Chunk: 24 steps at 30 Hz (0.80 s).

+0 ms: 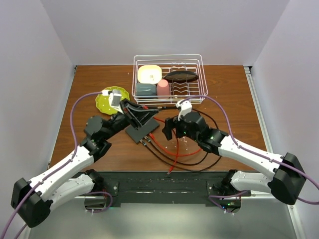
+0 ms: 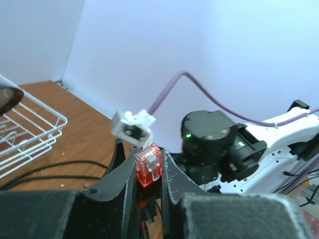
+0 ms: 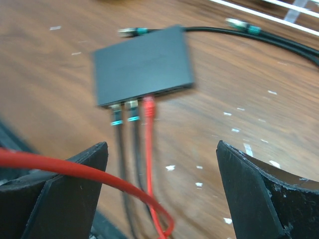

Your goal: Insert the plug into the switch port

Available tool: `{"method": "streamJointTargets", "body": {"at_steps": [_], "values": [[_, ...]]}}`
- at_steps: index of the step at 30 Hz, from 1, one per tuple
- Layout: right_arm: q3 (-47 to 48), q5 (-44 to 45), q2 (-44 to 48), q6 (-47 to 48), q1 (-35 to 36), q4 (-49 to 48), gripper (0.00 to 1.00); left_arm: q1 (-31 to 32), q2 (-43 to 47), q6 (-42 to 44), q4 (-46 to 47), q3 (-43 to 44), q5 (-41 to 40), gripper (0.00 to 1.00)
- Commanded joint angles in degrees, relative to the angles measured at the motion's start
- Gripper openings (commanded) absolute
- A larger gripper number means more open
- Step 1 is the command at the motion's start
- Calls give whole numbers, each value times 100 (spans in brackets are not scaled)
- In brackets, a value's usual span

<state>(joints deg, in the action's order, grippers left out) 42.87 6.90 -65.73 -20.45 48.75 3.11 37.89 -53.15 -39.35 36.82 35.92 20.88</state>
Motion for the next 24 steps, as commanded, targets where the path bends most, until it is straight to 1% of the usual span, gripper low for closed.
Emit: {"method": "streamJointTargets", "body": {"at_steps": [1, 3, 4, 7, 10, 14, 15, 17, 18, 19, 21, 22, 23, 24], "values": [[686, 1749, -115, -204, 3, 671, 92, -18, 864, 287, -165, 451, -101, 0], [845, 2191, -106, -249, 3, 988, 93, -18, 1191, 542, -367, 407, -364, 0], [880, 2602, -80, -319, 3, 1068, 93, -27, 1497, 638, -464, 416, -444, 0], [995, 2957, 43, -389, -24, 1235, 93, -27, 1955, 902, -711, 416, -664, 0], [1065, 3274, 183, -512, -24, 1376, 93, -18, 2124, 1008, -825, 345, -910, 0], [1013, 3328, 552, -531, -24, 1350, 95, -18, 1949, 1219, -1448, 503, -1262, 0], [926, 3005, 657, -417, -24, 1141, 95, -27, 1887, 1211, -1493, 504, -1393, 0], [802, 2416, 1026, 13, -24, 824, 96, -27, 1685, 1237, -1546, 521, -1377, 0], [662, 1552, 1141, 197, -24, 422, 96, -27, 1598, 1228, -1555, 547, -1350, 0], [600, 1134, 1368, 495, -24, 244, 96, -18, 1440, 1194, -1581, 556, -1324, 0], [451, 246, 1554, 717, -6, -221, 97, -27, 1290, 1167, -1529, 539, -1254, 0], [433, -437, 1616, 831, 3, -284, 98, -18, 1150, 1115, -1520, 539, -1253, 0], [432, -609, 1677, 832, 3, -285, 98, -27, 1096, 1114, -1511, 556, -1245, 0], [467, -671, 1678, 788, 3, -503, 98, -18, 1044, 1105, -1494, 565, -1175, 0]]}}
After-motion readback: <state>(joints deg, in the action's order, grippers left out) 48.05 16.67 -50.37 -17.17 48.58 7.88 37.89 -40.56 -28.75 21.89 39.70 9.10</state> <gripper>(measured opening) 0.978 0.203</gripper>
